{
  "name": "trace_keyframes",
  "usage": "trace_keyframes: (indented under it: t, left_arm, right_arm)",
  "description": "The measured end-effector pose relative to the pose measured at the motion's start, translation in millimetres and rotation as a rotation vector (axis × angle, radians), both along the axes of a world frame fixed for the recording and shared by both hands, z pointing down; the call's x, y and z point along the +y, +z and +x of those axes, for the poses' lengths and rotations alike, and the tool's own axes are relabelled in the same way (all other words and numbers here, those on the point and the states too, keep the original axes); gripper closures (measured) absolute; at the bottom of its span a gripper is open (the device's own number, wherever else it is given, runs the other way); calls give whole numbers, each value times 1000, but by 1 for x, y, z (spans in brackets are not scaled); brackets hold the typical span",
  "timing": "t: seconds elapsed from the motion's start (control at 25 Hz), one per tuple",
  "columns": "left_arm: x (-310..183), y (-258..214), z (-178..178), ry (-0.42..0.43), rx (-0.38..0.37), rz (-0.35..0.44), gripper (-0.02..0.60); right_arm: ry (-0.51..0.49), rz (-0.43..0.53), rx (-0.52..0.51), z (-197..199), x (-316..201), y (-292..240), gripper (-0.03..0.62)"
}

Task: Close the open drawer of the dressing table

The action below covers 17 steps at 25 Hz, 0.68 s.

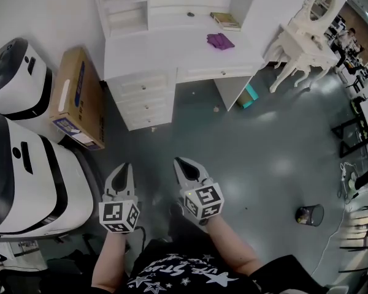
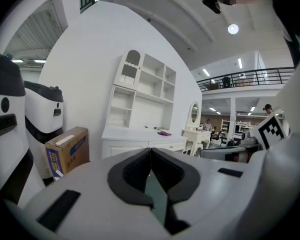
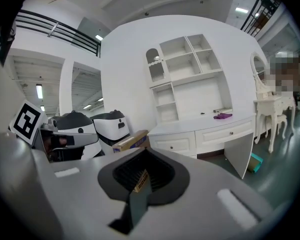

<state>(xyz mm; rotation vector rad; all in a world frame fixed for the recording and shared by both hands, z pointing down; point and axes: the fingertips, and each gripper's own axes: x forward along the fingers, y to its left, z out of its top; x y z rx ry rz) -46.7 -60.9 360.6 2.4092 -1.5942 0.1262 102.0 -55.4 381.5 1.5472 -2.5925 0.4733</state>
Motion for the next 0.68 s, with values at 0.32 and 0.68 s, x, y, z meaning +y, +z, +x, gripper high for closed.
trace_keyframes:
  t: [0.32, 0.68]
  left_arm:
    - [79, -26, -24, 11, 5, 59, 572]
    - [156, -41, -42, 35, -14, 111, 572]
  right_arm:
    - [4, 70, -1, -28, 73, -32, 591]
    - [16, 114, 4, -46, 148, -46, 591]
